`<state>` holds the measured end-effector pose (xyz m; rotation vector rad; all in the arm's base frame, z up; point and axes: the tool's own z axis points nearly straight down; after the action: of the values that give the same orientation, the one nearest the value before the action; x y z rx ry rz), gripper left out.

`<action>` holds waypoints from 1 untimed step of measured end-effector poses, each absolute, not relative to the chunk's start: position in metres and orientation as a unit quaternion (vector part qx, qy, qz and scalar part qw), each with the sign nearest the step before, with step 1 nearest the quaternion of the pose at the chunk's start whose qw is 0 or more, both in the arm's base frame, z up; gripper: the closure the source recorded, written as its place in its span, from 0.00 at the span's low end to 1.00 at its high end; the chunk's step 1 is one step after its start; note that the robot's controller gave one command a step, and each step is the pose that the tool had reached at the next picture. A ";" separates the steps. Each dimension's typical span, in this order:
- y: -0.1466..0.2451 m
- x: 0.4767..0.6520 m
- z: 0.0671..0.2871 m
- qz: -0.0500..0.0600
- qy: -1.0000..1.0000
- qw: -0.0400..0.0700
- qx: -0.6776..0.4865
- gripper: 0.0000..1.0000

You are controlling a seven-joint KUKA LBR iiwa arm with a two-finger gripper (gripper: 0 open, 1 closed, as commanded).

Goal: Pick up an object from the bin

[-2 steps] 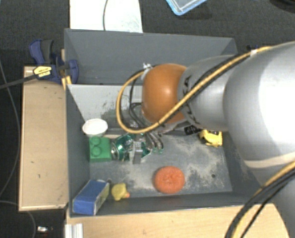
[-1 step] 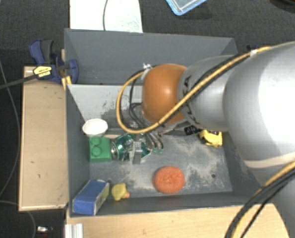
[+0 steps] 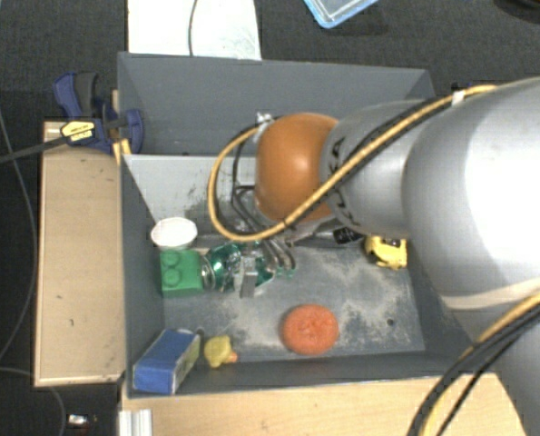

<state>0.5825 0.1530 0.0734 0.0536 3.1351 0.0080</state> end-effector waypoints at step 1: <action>0.148 0.582 0.073 0.005 1.000 0.004 0.018 1.00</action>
Offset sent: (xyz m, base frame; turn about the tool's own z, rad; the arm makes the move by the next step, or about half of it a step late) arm 0.0032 0.0093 0.1603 -0.0765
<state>0.5820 0.1484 0.0734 0.0571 3.1333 0.0149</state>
